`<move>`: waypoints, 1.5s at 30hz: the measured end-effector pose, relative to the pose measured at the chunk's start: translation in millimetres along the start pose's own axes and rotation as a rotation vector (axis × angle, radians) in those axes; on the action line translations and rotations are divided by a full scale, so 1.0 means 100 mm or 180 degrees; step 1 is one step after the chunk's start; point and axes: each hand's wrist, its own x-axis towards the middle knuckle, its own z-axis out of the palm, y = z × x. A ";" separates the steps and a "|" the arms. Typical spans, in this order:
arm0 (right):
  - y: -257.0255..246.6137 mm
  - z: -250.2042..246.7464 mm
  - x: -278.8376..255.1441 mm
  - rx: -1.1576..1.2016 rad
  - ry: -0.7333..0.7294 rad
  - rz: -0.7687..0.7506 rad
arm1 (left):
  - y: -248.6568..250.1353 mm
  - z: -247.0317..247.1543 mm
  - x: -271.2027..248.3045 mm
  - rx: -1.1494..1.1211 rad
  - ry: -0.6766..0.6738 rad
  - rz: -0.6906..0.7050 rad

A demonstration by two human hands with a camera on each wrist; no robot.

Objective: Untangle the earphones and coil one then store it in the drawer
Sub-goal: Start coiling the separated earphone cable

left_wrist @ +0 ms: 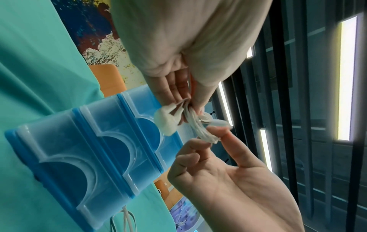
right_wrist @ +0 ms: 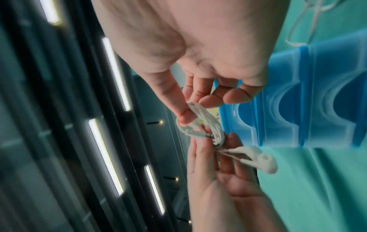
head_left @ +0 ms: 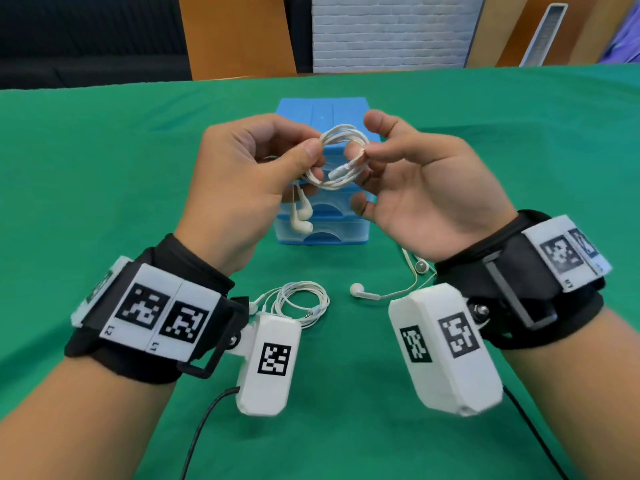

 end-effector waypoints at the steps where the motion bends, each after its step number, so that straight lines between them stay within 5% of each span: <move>1: 0.00 -0.01 0.00 0.0169 -0.0065 0.0076 | 0.00 -0.01 0.00 -0.0025 -0.0011 -0.0030; 7: 0.01 -0.05 0.00 0.0331 -0.0344 0.0209 | 0.02 -0.01 0.00 -0.0059 -0.0010 -0.0058; 19: 0.14 -0.13 0.11 -0.2050 0.0132 -0.1076 | 0.02 -0.16 0.09 -0.0002 0.0399 -0.0077; 31: 0.15 -0.10 0.14 -0.2425 0.0174 -0.1003 | 0.05 -0.18 0.05 0.0290 0.0096 -0.0326; 40: 0.40 0.10 0.30 -0.2969 0.0205 -0.0697 | -0.09 -0.40 0.06 0.0657 0.0043 -0.1060; 45: 0.55 0.24 0.40 -0.4004 0.0139 -0.0949 | -0.25 -0.55 0.05 0.0952 -0.0022 -0.1521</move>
